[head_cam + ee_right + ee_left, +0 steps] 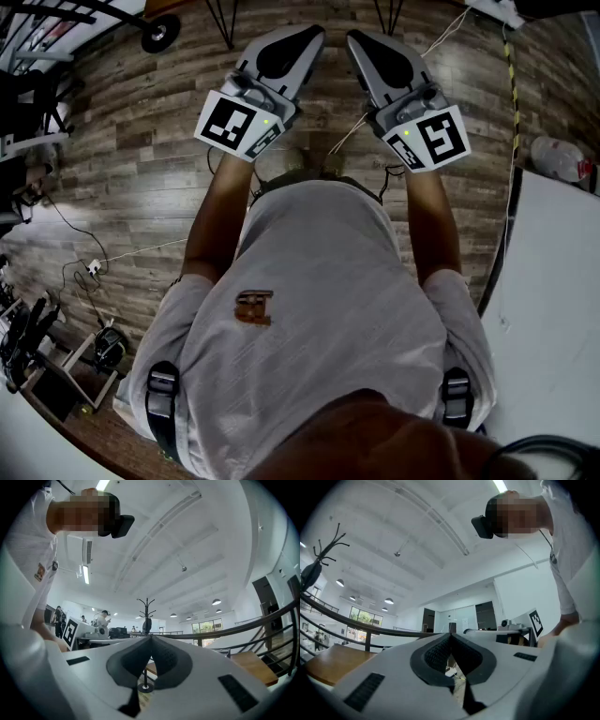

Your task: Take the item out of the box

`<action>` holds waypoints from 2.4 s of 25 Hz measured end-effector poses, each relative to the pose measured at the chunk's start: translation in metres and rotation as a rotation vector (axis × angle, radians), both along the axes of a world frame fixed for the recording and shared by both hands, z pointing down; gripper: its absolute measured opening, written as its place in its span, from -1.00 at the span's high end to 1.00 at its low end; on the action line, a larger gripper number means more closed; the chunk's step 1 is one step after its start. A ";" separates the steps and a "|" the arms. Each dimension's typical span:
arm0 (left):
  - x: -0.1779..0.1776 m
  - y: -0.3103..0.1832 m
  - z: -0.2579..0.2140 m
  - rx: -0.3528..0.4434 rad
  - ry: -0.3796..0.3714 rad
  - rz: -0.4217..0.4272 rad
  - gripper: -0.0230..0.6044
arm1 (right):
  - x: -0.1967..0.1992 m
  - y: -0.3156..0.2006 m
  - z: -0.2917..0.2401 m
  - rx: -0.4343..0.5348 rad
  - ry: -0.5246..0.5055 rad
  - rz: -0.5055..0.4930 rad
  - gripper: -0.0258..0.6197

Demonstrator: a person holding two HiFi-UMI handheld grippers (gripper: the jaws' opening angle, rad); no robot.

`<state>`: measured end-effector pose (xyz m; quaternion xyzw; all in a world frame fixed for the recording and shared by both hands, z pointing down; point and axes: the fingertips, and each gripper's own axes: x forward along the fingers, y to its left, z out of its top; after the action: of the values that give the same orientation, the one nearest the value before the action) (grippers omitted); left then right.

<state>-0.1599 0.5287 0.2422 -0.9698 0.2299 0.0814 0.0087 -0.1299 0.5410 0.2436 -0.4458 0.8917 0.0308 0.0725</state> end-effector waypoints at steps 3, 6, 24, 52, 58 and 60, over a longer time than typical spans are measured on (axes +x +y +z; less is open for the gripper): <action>0.004 0.004 0.002 0.000 -0.002 -0.005 0.86 | 0.005 0.004 0.002 -0.001 -0.004 0.002 0.83; 0.009 0.004 0.002 0.001 -0.003 -0.015 0.86 | 0.014 0.004 0.000 -0.003 -0.037 -0.007 0.82; 0.069 -0.005 0.000 0.018 -0.001 -0.071 0.86 | 0.081 -0.002 -0.003 0.022 -0.030 -0.066 0.82; 0.093 -0.254 0.017 0.014 0.018 -0.038 0.86 | 0.104 -0.242 0.014 -0.004 0.009 -0.030 0.82; 0.091 -0.357 0.016 0.009 0.010 -0.007 0.86 | 0.101 -0.343 0.013 -0.024 0.007 -0.004 0.82; 0.085 -0.391 0.016 0.006 0.011 0.002 0.86 | 0.095 -0.376 0.015 -0.030 0.011 0.005 0.82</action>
<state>-0.0745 0.1373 0.2586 -0.9694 0.2289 0.0876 0.0102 -0.0350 0.1647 0.2585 -0.4489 0.8913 0.0200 0.0606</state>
